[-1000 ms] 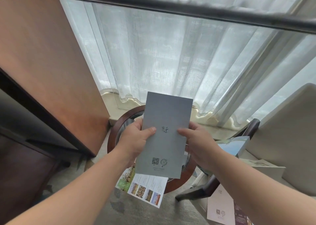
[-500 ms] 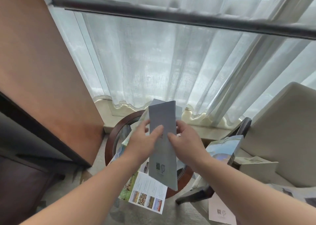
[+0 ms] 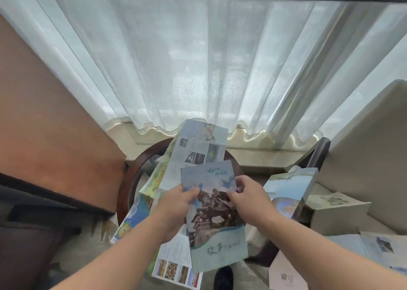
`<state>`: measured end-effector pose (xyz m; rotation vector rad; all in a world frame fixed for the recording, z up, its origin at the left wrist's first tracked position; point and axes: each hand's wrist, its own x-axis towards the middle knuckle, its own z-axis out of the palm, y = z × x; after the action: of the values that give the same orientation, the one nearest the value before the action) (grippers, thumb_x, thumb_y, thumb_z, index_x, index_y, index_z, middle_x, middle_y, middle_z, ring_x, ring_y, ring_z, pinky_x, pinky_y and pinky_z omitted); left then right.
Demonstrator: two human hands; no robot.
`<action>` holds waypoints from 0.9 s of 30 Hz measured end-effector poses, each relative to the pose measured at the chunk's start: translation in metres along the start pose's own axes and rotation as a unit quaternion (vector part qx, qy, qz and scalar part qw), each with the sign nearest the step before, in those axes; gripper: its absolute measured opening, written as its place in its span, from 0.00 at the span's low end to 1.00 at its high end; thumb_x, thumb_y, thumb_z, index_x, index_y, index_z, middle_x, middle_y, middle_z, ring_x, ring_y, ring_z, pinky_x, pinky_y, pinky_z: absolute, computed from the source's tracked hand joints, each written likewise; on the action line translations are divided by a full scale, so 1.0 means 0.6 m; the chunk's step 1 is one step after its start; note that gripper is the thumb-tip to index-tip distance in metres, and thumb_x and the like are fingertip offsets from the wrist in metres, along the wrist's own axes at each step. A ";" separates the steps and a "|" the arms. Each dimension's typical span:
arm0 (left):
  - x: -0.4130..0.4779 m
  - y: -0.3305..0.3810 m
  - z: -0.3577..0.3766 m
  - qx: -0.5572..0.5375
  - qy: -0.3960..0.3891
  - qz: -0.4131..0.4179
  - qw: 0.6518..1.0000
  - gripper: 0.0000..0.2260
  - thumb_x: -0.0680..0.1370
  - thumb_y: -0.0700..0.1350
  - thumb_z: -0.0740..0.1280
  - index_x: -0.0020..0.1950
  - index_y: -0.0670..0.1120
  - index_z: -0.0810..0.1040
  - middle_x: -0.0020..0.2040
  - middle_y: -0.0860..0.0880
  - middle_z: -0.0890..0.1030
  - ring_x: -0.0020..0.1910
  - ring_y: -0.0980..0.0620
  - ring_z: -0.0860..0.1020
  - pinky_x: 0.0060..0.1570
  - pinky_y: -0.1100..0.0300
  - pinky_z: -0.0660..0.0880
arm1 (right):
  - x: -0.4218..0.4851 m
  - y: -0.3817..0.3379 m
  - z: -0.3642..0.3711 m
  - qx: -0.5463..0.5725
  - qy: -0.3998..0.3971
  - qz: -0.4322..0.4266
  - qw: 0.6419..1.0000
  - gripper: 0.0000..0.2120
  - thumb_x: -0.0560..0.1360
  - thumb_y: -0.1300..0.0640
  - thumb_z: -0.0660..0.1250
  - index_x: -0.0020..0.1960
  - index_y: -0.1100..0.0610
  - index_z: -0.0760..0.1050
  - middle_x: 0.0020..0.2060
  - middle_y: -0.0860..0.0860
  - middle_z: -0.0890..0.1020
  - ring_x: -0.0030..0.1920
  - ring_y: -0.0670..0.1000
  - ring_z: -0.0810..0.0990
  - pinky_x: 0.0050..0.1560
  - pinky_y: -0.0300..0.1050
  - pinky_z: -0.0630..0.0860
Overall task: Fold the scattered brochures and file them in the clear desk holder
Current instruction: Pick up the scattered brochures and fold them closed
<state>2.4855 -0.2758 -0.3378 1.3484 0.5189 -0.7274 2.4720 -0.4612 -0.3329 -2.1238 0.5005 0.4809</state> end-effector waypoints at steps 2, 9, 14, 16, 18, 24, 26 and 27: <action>0.031 -0.008 0.010 0.046 0.032 0.011 0.998 0.09 0.81 0.44 0.63 0.59 0.43 0.76 0.50 0.42 0.85 0.46 0.42 0.83 0.43 0.50 0.80 | 0.033 0.026 0.004 -0.005 0.008 0.020 1.000 0.03 0.76 0.53 0.66 0.48 0.51 0.76 0.46 0.49 0.83 0.46 0.50 0.81 0.50 0.55 0.80; 0.151 -0.089 0.022 0.372 0.091 0.036 0.923 0.05 0.80 0.45 0.62 0.54 0.53 0.70 0.33 0.50 0.73 0.30 0.50 0.69 0.30 0.58 0.63 | 0.115 0.124 0.043 -0.021 -0.012 0.092 0.995 0.07 0.77 0.56 0.63 0.54 0.51 0.71 0.53 0.48 0.81 0.48 0.50 0.79 0.42 0.46 0.75; 0.253 -0.128 0.041 0.470 0.082 0.055 0.877 0.05 0.81 0.46 0.60 0.56 0.51 0.70 0.39 0.48 0.77 0.36 0.48 0.75 0.30 0.58 0.65 | 0.159 0.175 0.082 -0.003 -0.003 0.110 0.994 0.39 0.72 0.58 0.68 0.76 0.47 0.51 0.62 0.51 0.75 0.56 0.52 0.77 0.49 0.48 0.78; 0.285 -0.136 0.046 0.502 0.081 0.071 0.858 0.06 0.81 0.48 0.58 0.57 0.50 0.70 0.43 0.47 0.79 0.40 0.45 0.77 0.33 0.56 0.68 | 0.174 0.192 0.094 -0.007 0.008 0.119 0.993 0.46 0.72 0.57 0.69 0.79 0.47 0.43 0.64 0.53 0.71 0.59 0.53 0.76 0.54 0.52 0.79; 0.307 -0.144 0.049 0.530 0.084 0.085 0.839 0.06 0.82 0.48 0.58 0.57 0.49 0.70 0.45 0.45 0.80 0.41 0.43 0.77 0.36 0.53 0.71 | 0.187 0.206 0.106 -0.026 0.021 0.115 0.993 0.49 0.72 0.55 0.71 0.79 0.46 0.39 0.68 0.54 0.66 0.62 0.54 0.73 0.58 0.53 0.77; 0.315 -0.155 0.033 0.563 0.088 0.089 0.817 0.20 0.78 0.49 0.65 0.69 0.49 0.68 0.62 0.45 0.76 0.58 0.44 0.76 0.52 0.49 0.76 | 0.192 0.235 0.164 -0.266 -0.048 -0.004 0.963 0.49 0.72 0.42 0.72 0.79 0.46 0.41 0.78 0.49 0.38 0.78 0.58 0.43 0.73 0.54 0.59; 0.309 -0.148 0.009 0.551 0.102 0.094 0.823 0.21 0.78 0.50 0.66 0.70 0.49 0.68 0.63 0.46 0.74 0.61 0.46 0.74 0.56 0.49 0.75 | 0.192 0.244 0.181 -0.331 -0.084 -0.049 0.939 0.51 0.71 0.40 0.72 0.79 0.45 0.38 0.78 0.50 0.36 0.77 0.58 0.36 0.76 0.55 0.50; 0.306 -0.143 -0.008 0.550 0.113 0.100 0.821 0.21 0.78 0.50 0.66 0.70 0.49 0.69 0.63 0.47 0.73 0.62 0.46 0.72 0.57 0.49 0.74 | 0.193 0.247 0.186 -0.355 -0.093 -0.063 0.928 0.52 0.71 0.39 0.72 0.79 0.45 0.37 0.78 0.50 0.36 0.77 0.58 0.35 0.76 0.55 0.47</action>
<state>2.5482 -0.3075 -0.5278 2.5569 0.0796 -0.7054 2.4765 -0.4682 -0.5519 -2.7339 0.0680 0.8789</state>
